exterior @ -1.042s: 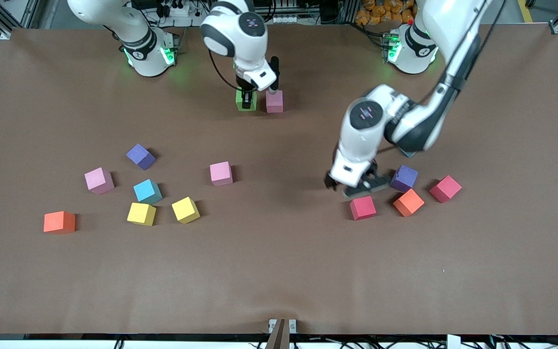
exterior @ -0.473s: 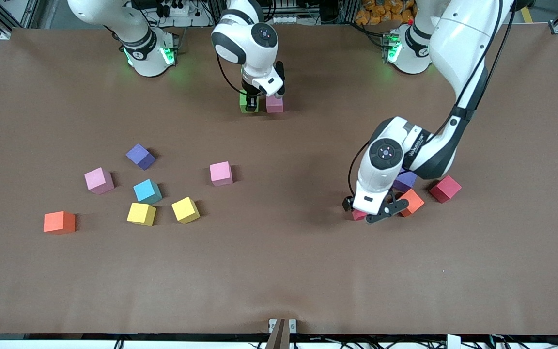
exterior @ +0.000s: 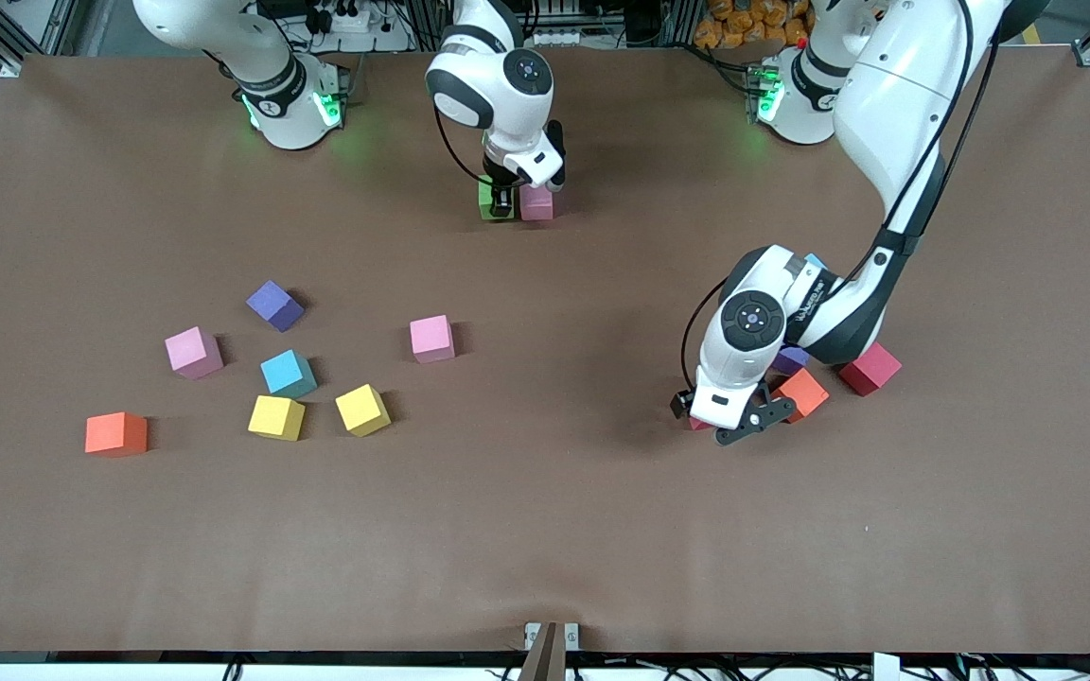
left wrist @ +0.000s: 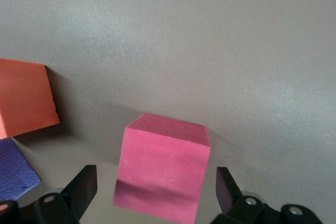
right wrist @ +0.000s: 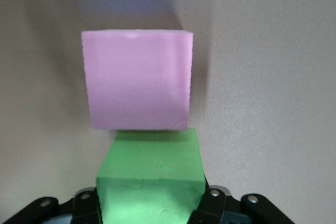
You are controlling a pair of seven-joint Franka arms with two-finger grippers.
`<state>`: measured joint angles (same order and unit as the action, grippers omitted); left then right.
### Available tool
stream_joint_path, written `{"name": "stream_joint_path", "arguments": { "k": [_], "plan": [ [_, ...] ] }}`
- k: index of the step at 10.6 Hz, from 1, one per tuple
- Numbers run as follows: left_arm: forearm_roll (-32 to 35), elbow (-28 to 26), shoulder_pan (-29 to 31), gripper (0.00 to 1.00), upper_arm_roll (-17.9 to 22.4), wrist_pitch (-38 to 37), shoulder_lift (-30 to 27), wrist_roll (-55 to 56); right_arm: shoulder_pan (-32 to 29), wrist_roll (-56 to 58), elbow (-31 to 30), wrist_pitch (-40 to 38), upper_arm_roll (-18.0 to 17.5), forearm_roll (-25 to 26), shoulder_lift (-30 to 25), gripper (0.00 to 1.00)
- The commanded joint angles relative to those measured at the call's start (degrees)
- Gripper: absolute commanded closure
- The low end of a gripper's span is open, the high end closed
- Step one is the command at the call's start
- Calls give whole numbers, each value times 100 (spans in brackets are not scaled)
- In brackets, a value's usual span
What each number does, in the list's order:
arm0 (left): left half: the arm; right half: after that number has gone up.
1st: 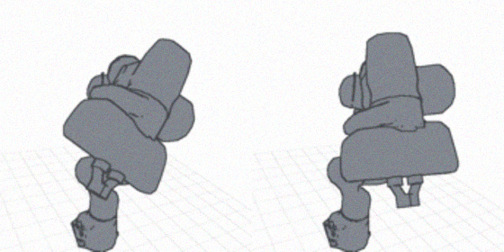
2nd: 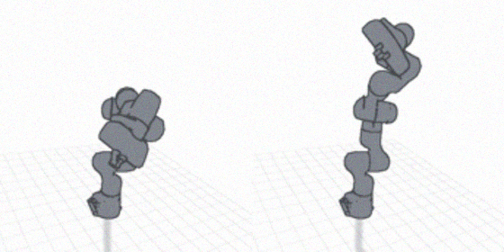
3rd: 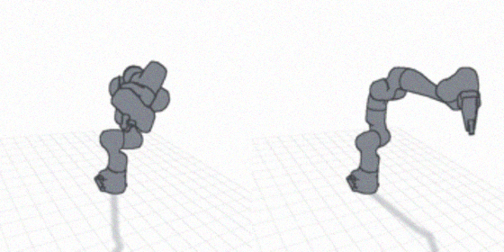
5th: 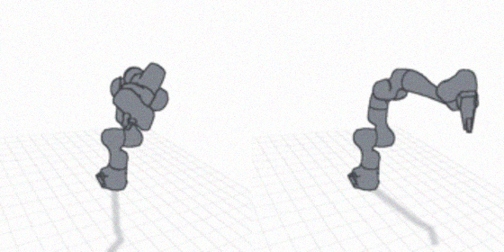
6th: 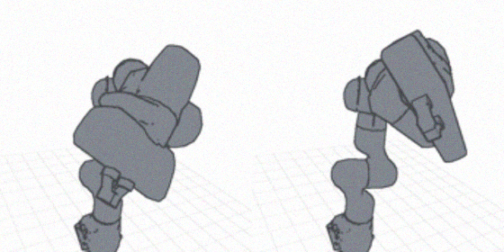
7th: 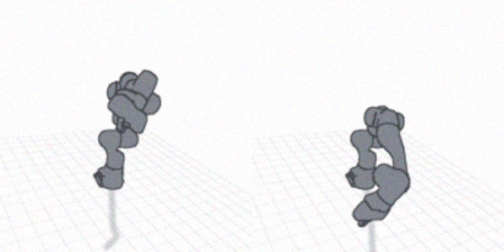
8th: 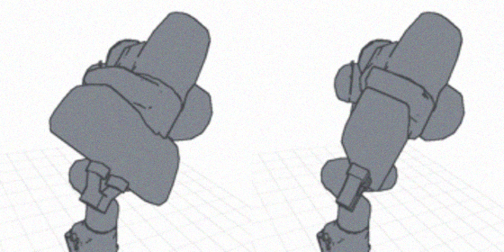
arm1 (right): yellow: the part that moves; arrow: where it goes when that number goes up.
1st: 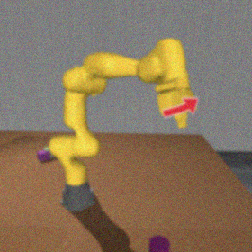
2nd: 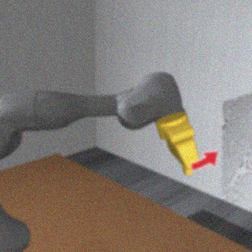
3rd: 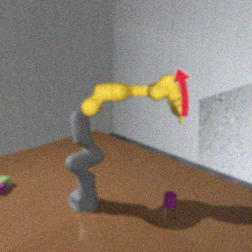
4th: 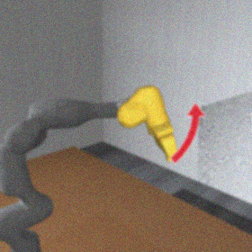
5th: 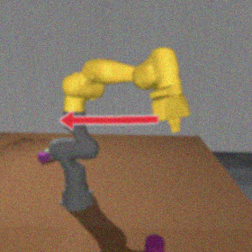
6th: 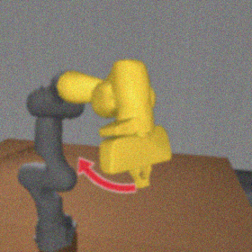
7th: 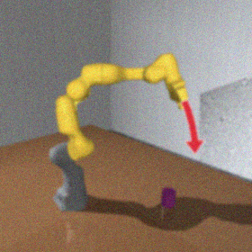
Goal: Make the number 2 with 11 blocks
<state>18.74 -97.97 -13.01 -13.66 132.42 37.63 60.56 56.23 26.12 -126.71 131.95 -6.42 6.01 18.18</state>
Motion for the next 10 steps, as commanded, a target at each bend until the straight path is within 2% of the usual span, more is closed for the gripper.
{"name": "stream_joint_path", "arguments": {
  "k": [1,2,3,5,6,8,10],
  "plan": [
    [15,137,26,0,-14,-50,148,-53,55,-134,226,-20,27,129,221,100],
    [24,137,26,0,-14,-50,183,-53,64,-134,235,-12,27,129,247,100],
    [24,137,26,7,-14,3,192,-53,99,-125,252,-20,27,137,300,100],
    [24,137,26,34,3,12,200,-71,99,-125,270,-20,27,129,335,100],
    [33,137,26,40,3,12,201,-80,99,-125,270,-20,27,129,344,100],
    [59,146,18,45,-5,12,209,-71,143,-125,270,-20,27,129,353,100],
    [59,278,-61,45,-6,3,183,-10,160,-134,279,23,27,129,414,100]
  ]
}}
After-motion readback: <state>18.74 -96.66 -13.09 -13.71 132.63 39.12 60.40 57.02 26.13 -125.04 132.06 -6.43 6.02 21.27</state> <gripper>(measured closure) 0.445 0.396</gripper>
